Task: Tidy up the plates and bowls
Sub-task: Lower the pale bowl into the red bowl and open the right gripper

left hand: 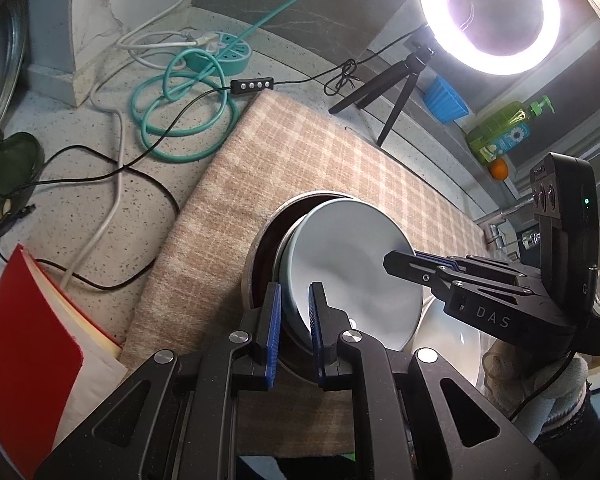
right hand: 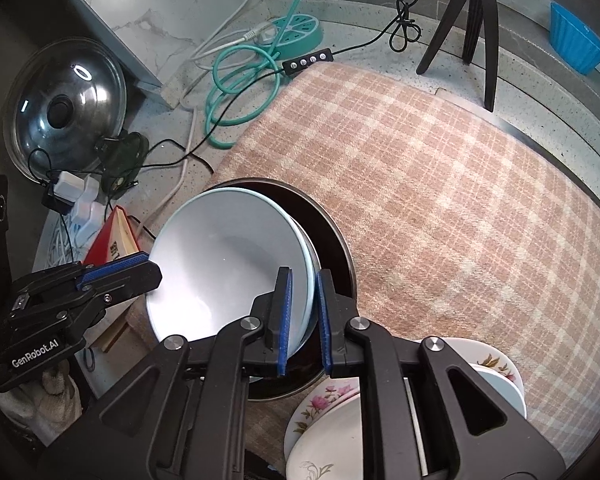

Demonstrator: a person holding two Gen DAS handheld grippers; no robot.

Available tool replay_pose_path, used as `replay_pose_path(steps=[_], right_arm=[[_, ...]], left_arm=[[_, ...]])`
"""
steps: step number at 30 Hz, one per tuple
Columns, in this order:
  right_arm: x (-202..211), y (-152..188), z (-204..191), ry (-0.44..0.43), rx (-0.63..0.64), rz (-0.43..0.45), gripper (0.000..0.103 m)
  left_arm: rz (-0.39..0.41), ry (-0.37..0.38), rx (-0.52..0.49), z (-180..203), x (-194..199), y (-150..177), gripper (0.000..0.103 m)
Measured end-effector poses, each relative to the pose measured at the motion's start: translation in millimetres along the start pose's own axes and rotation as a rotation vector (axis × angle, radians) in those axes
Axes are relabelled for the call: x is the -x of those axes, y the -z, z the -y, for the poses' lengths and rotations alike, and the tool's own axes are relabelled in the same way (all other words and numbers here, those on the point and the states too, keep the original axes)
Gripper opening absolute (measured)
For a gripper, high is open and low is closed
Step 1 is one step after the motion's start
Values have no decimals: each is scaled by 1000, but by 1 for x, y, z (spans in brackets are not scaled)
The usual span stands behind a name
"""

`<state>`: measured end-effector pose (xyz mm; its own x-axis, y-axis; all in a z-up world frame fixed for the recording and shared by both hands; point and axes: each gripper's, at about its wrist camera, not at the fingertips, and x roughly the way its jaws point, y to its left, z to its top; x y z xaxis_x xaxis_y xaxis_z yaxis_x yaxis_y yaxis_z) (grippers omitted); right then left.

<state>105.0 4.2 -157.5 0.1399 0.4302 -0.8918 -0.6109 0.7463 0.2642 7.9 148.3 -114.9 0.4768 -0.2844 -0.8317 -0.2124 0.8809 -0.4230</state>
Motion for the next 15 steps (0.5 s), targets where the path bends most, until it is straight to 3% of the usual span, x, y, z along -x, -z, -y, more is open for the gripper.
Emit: replay_pose_path(steps=[8, 12, 15], right_arm=[[20, 4, 7, -21, -11, 64, 13], [23, 6, 19, -39, -51, 76, 28], [25, 9, 30, -37, -81, 80, 28]], left_arm=[[48, -2, 25, -12, 17, -1, 12], [49, -16, 48, -22, 18, 0, 12], [42, -14, 56, -26, 16, 1, 12]])
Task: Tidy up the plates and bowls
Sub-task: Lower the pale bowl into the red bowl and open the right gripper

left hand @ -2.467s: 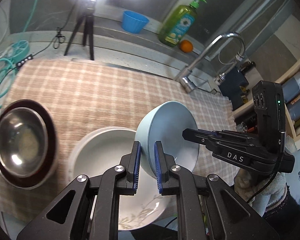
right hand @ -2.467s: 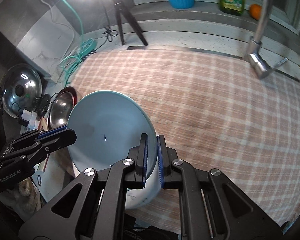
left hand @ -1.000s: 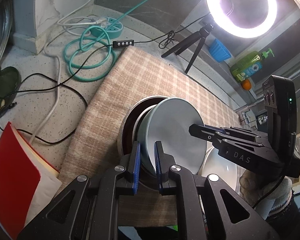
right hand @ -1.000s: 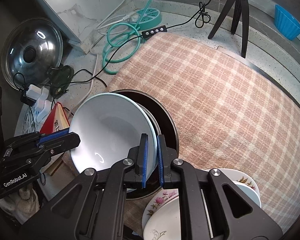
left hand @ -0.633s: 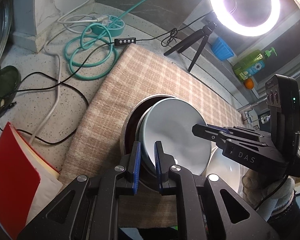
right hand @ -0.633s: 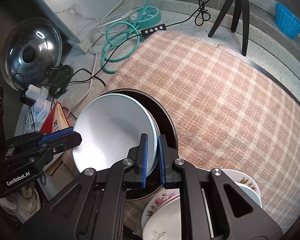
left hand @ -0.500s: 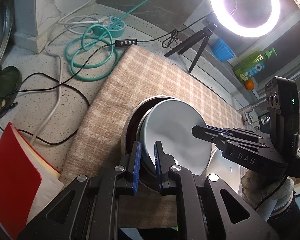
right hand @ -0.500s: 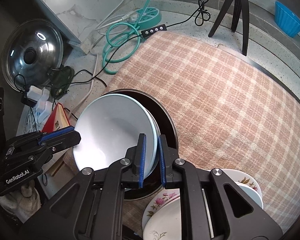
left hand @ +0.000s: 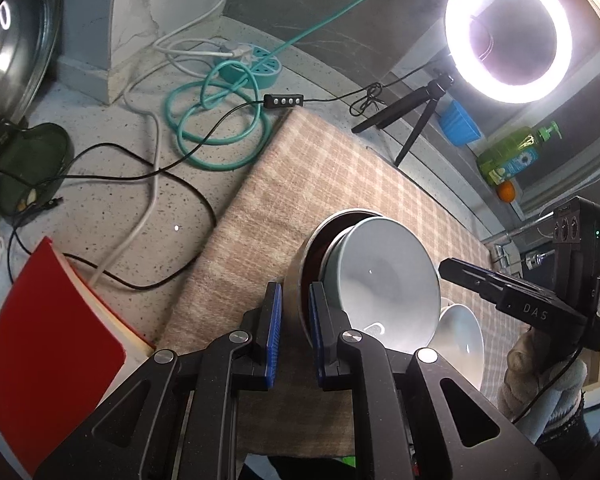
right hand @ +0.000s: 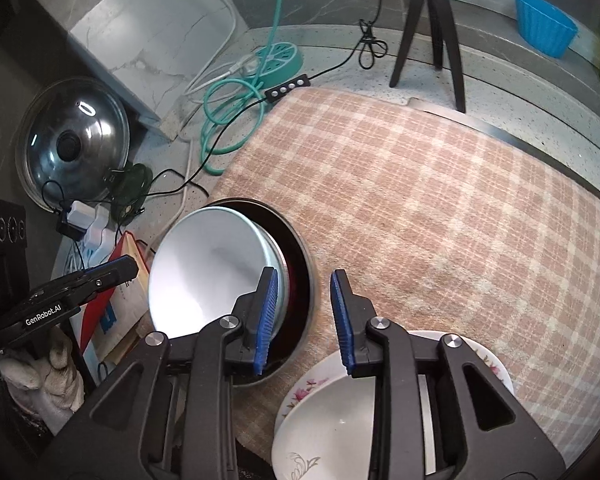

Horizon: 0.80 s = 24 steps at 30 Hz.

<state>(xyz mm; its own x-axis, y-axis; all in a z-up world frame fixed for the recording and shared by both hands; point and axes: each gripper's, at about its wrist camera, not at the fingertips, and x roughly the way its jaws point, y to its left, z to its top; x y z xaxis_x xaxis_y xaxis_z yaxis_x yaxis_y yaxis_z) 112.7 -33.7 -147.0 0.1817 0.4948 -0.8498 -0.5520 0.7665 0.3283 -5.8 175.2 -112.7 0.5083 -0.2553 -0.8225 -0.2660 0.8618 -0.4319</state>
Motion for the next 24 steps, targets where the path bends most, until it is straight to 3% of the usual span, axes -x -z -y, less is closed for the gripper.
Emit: replay_pose_path(steps=[9, 24], right_arm=[[-3, 8, 24, -5, -74, -19, 28], [-19, 17, 19, -24, -85, -55, 28]], left_arm=[[-27, -8, -28, 5, -8, 1, 13], [-69, -33, -51, 5, -27, 4, 13]])
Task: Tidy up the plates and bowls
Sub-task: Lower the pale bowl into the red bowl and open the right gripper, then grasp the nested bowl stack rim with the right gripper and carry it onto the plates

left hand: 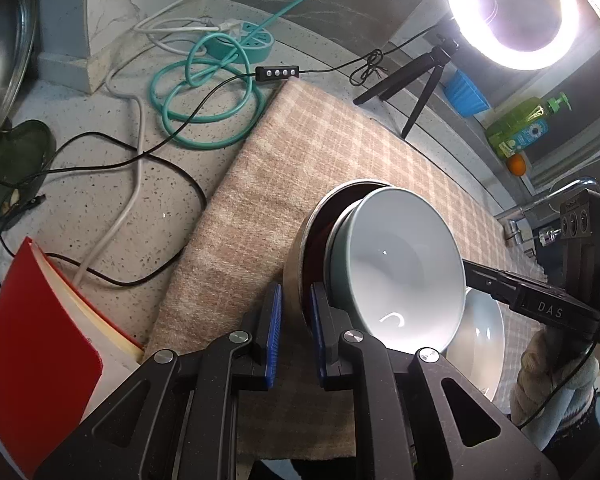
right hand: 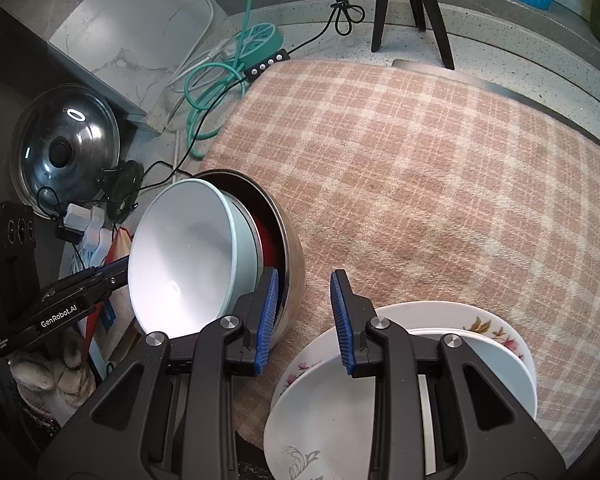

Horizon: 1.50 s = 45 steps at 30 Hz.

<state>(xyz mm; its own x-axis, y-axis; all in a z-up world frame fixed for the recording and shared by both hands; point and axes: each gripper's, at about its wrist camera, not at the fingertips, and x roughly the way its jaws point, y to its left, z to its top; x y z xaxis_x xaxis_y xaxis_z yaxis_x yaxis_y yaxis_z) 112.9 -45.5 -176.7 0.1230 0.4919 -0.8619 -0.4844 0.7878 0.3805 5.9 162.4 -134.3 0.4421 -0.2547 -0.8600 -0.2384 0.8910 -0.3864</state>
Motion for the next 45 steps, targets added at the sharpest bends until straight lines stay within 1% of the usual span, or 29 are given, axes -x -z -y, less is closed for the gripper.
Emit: replay_pose_path(steps=[2, 6, 9, 11, 12, 13, 15, 19, 22, 27, 35, 40, 45], right_arm=[[-4, 0, 0, 5, -6, -6, 27], [-9, 0, 0, -19, -21, -23, 18], [-13, 0, -1, -39, -30, -31, 11], [-14, 0, -3, -36, -29, -27, 11], [-13, -1, -4, -33, -26, -25, 11], [-13, 0, -4, -30, -24, -26, 11], [-13, 0, -5, -19, -25, -29, 11], [-12, 1, -3, -24, -43, -32, 10], [-8, 2, -4, -7, -42, -23, 10], [-1, 2, -4, -4, -56, -14, 10], [26, 7, -1, -6, -74, 23, 10], [51, 15, 5, -5, -90, 56, 11], [75, 27, 15, 5, -114, 87, 11]], left_arm=[[-4, 5, 6, -1, -2, 0, 13], [-10, 7, 0, -1, -6, -1, 12], [-10, 22, 6, -3, -7, -3, 11], [-10, 22, 7, -3, -8, -3, 11], [-10, 20, 3, -2, -8, -4, 7], [-11, 21, -4, -1, -8, -4, 6], [-8, 11, -15, 2, -8, -4, 6], [-6, 14, -12, 2, -8, -5, 6], [-3, 13, -17, 4, -7, -6, 6], [9, 17, -24, 9, -2, -8, 6], [35, 37, -44, 24, 12, -12, 6], [39, 80, -64, 40, 20, -11, 6], [43, 107, -106, 62, 25, -10, 6]])
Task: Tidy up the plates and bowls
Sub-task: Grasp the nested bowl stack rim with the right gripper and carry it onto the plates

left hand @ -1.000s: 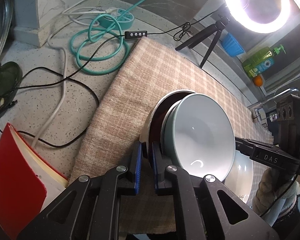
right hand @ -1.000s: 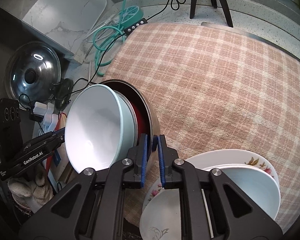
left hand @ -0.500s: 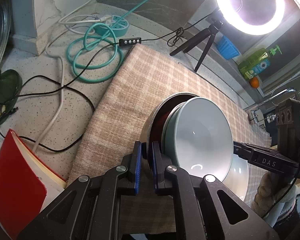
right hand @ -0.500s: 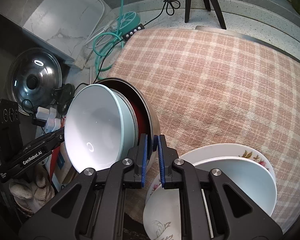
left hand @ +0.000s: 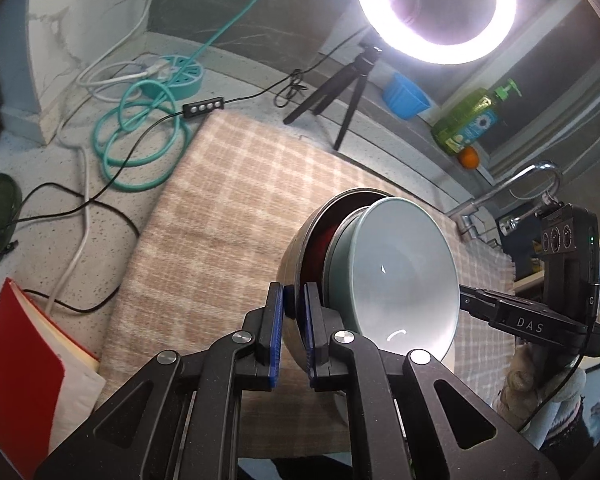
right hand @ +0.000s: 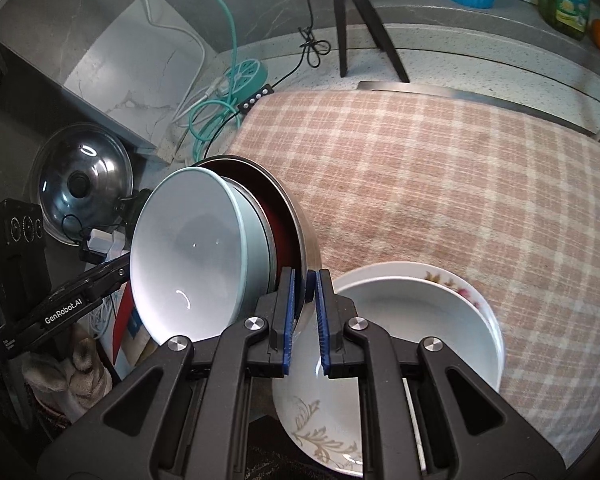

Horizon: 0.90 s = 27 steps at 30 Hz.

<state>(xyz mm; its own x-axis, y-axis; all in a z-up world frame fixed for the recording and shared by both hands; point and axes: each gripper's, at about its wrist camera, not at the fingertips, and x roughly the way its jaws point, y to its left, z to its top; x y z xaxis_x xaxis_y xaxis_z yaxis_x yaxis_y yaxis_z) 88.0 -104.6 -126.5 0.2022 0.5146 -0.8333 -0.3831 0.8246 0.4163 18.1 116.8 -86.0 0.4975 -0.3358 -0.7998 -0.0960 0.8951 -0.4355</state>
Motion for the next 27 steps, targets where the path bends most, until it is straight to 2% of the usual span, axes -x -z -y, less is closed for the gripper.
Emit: replay_pose_path(steps=[3, 4, 14, 20, 27], right_arm=[[14, 8, 10, 17, -12, 15, 11], [19, 11, 13, 50, -38, 19, 11], [54, 43, 51, 74, -89, 33, 11], [61, 62, 71, 119, -130, -18, 11], [63, 79, 85, 119, -176, -31, 10]], left_arm=[[-5, 19, -25, 15, -2, 2, 6], [-9, 24, -34, 21, -3, 4, 6], [-50, 66, -97, 70, -16, 23, 6], [-91, 78, -114, 85, -25, 38, 6], [-136, 75, -137, 97, -35, 50, 7]])
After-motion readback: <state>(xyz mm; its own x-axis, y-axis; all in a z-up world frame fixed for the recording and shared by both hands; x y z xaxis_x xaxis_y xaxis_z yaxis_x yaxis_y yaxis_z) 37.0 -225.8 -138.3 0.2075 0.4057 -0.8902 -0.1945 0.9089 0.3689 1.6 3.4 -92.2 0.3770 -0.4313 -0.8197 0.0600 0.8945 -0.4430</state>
